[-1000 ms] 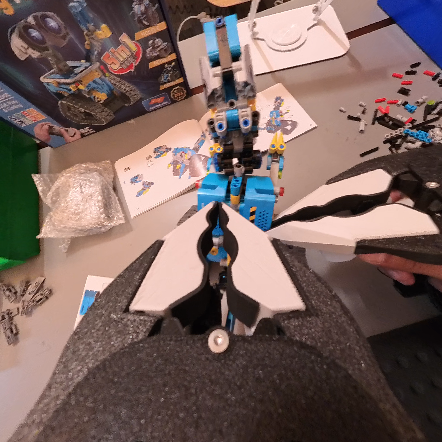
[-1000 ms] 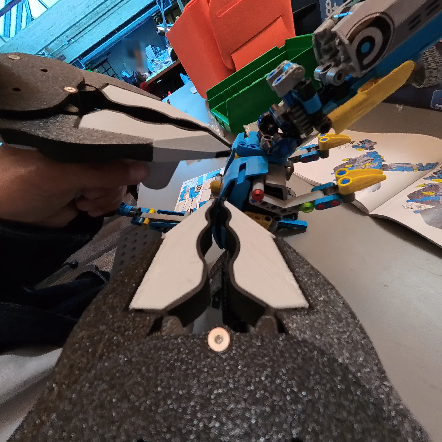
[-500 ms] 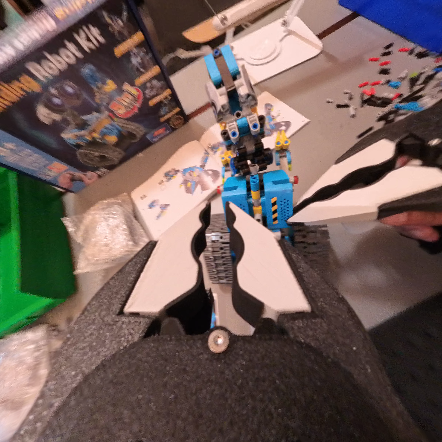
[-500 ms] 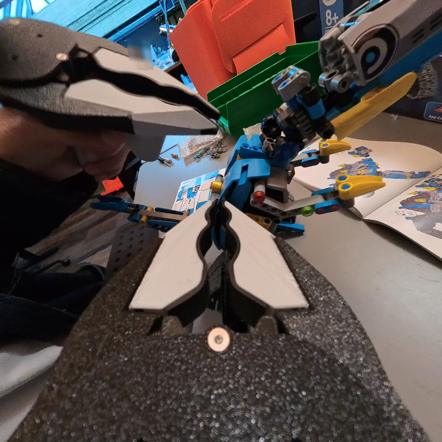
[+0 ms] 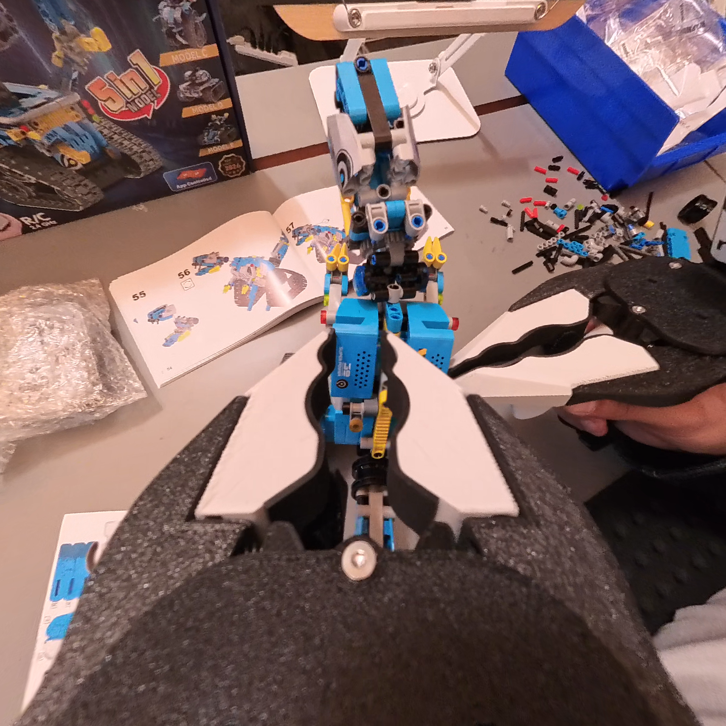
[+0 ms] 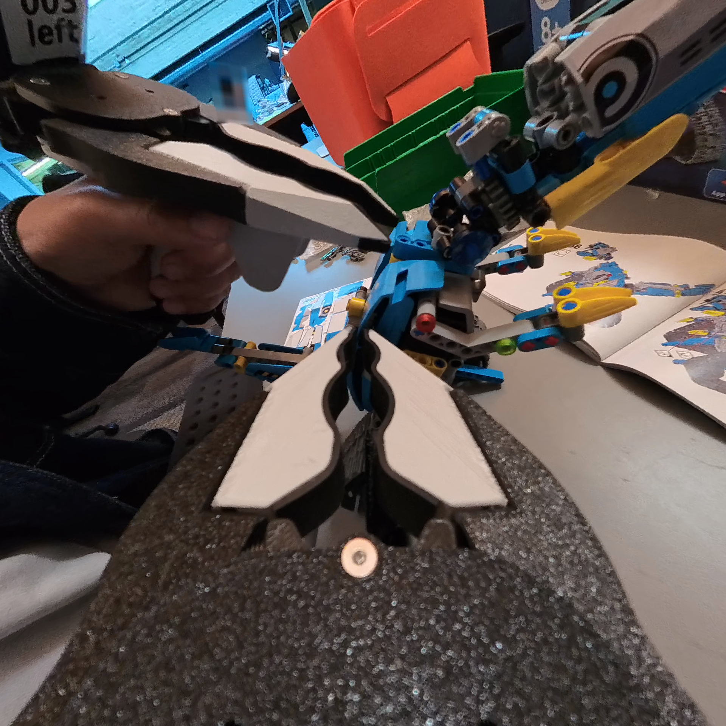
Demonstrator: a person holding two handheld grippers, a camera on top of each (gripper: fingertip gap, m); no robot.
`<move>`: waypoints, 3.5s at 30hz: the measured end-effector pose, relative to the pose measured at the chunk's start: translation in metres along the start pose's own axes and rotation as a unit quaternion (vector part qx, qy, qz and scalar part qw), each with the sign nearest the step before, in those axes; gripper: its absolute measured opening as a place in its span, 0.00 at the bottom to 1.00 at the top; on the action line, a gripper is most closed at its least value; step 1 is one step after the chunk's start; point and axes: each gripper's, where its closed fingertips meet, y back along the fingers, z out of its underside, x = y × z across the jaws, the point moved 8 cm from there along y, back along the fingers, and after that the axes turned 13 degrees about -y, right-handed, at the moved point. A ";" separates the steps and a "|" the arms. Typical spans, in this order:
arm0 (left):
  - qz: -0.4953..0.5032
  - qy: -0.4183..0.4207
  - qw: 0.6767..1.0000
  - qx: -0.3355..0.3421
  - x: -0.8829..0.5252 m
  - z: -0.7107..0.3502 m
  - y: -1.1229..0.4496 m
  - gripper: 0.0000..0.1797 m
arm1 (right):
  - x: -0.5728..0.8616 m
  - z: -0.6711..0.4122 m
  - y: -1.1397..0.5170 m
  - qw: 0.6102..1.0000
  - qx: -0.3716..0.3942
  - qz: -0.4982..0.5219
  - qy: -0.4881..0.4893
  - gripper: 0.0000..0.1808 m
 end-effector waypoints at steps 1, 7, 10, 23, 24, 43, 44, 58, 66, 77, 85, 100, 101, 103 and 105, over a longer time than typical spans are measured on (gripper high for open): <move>0.006 0.006 1.000 0.004 0.000 0.000 0.000 0.12 | 0.000 0.000 0.000 1.000 0.000 0.000 0.000 0.01; -0.001 0.010 1.000 0.013 -0.005 0.005 0.000 0.05 | 0.000 0.000 0.000 1.000 -0.001 -0.004 -0.003 0.00; 0.009 0.007 1.000 0.018 -0.005 0.005 0.001 0.06 | 0.000 0.000 0.000 1.000 -0.001 -0.004 -0.002 0.00; -0.008 -0.006 1.000 0.028 -0.004 0.007 -0.001 0.05 | 0.000 0.000 0.000 1.000 -0.002 -0.003 0.000 0.01; -0.011 -0.009 0.999 0.029 -0.004 0.007 -0.001 0.05 | 0.000 0.000 0.000 1.000 -0.002 -0.002 0.000 0.01; 0.009 0.014 0.999 0.052 -0.002 0.008 -0.001 0.10 | 0.000 0.000 0.000 1.000 -0.002 -0.002 0.003 0.00; 0.016 0.022 0.998 0.056 -0.001 0.008 -0.001 0.12 | 0.000 0.000 0.000 1.000 -0.002 -0.002 0.002 0.00; -0.082 0.007 0.996 0.026 -0.006 0.004 0.010 0.14 | 0.000 0.000 0.000 1.000 -0.002 0.001 0.006 0.01; -0.023 0.121 0.992 -0.014 0.020 -0.009 0.005 0.04 | 0.000 0.000 -0.001 1.000 0.002 0.001 0.002 0.01; -0.125 0.008 0.990 -0.070 0.026 -0.009 -0.005 0.01 | 0.000 0.000 0.000 1.000 0.000 -0.002 -0.002 0.01; -0.158 -0.038 0.983 -0.084 0.032 -0.008 -0.008 0.01 | 0.000 0.000 0.000 1.000 -0.001 -0.002 -0.002 0.01; -0.149 -0.102 0.980 -0.085 0.033 -0.005 -0.005 0.00 | -0.001 0.001 0.000 1.000 -0.003 -0.003 0.001 0.01; -0.141 -0.089 0.983 -0.080 0.032 -0.005 -0.004 0.00 | -0.001 0.001 0.000 1.000 -0.003 -0.004 0.001 0.01; -0.128 -0.069 0.987 -0.072 0.030 -0.004 -0.003 0.00 | -0.001 0.001 0.000 1.000 -0.003 -0.004 0.001 0.01; -0.124 -0.061 0.988 -0.068 0.029 -0.004 -0.003 0.00 | -0.001 0.001 0.000 1.000 -0.002 -0.004 0.001 0.01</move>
